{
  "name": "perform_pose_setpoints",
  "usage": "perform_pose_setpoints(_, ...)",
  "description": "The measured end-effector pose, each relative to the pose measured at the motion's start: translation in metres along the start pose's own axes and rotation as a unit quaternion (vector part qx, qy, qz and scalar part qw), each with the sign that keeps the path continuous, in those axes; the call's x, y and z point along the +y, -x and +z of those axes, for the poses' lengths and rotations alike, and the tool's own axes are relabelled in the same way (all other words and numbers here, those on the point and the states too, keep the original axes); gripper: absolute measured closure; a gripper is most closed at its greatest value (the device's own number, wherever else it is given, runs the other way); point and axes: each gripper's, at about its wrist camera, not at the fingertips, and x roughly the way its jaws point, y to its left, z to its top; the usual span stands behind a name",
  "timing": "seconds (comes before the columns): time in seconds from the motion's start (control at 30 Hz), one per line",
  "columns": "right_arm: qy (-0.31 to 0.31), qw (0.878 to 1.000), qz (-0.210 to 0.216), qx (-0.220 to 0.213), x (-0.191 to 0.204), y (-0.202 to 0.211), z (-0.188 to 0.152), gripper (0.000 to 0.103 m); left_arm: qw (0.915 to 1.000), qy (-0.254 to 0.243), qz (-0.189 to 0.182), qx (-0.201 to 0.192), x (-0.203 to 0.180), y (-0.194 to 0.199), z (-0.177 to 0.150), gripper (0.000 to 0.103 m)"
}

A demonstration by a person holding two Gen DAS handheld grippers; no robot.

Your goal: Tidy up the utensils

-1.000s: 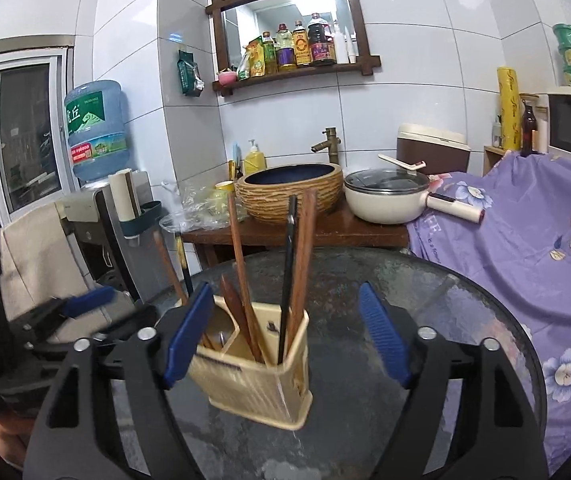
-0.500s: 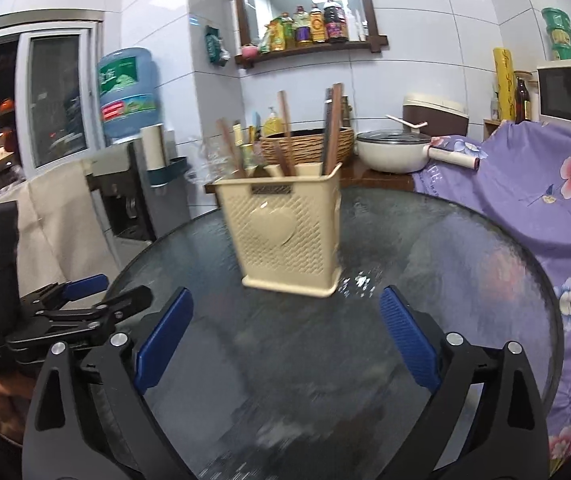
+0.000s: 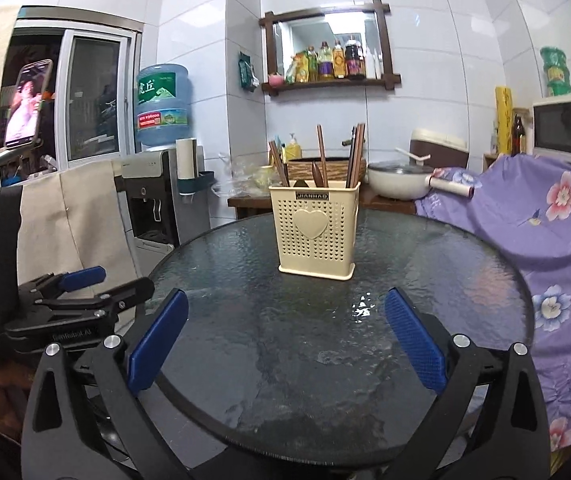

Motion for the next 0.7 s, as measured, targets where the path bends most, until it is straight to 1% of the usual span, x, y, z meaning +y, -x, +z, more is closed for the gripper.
perform_pose_setpoints(0.17,0.003,1.000,0.004,-0.006,0.005,0.017,0.001,0.006,0.9998,-0.007,0.004,-0.017,-0.008,0.020,0.002,0.006)
perform_pose_setpoints(0.3,0.012,1.000,-0.002,-0.023,0.010,0.028,0.003,0.006,0.9999,-0.002,0.000,-0.016,-0.010,0.025,0.002,0.006)
perform_pose_setpoints(0.47,0.016,0.999,-0.006,-0.039,0.015,0.038,0.003,0.006,0.9997,-0.008,0.001,-0.022,-0.013,0.032,-0.001,0.006)
perform_pose_setpoints(0.7,0.002,0.999,-0.006,-0.038,0.011,0.039,0.001,0.006,0.9996,-0.013,0.001,-0.025,-0.016,0.038,-0.003,0.006)
